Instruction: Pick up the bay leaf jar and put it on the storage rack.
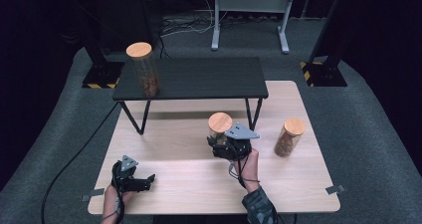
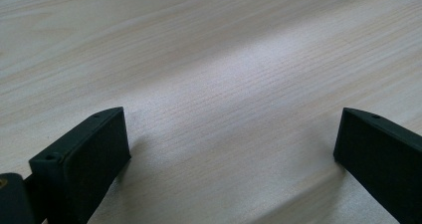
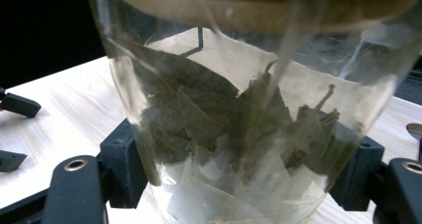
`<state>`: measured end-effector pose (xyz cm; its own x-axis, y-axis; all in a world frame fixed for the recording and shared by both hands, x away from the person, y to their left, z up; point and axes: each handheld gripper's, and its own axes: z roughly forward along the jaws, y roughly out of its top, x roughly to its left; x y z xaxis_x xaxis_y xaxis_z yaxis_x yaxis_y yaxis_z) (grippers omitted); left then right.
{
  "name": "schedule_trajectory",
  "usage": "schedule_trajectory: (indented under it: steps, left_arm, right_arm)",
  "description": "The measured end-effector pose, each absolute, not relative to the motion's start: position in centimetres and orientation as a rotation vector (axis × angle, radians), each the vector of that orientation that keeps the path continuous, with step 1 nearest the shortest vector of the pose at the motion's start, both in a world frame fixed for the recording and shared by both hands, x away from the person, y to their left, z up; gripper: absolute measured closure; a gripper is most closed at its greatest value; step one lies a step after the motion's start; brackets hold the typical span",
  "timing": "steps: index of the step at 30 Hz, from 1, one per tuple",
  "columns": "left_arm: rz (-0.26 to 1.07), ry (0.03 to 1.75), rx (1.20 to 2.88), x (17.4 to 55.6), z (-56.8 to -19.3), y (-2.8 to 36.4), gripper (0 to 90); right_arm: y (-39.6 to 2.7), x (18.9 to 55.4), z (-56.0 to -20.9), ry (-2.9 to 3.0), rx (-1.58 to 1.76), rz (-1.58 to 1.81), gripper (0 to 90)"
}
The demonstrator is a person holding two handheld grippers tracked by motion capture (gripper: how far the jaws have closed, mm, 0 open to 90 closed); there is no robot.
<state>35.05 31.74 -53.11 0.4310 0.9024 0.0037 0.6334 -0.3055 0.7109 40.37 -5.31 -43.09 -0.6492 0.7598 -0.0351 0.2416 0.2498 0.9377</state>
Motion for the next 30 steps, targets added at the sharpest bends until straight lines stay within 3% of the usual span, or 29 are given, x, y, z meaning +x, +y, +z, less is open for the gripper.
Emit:
schedule_trajectory:
  steps: [30]
  left_arm:
    - [0.542,1.29,2.047,35.1,-53.1,31.8,0.0]
  right_arm:
    - [-4.6,42.0,-40.4,2.041,0.881,1.39,24.7]
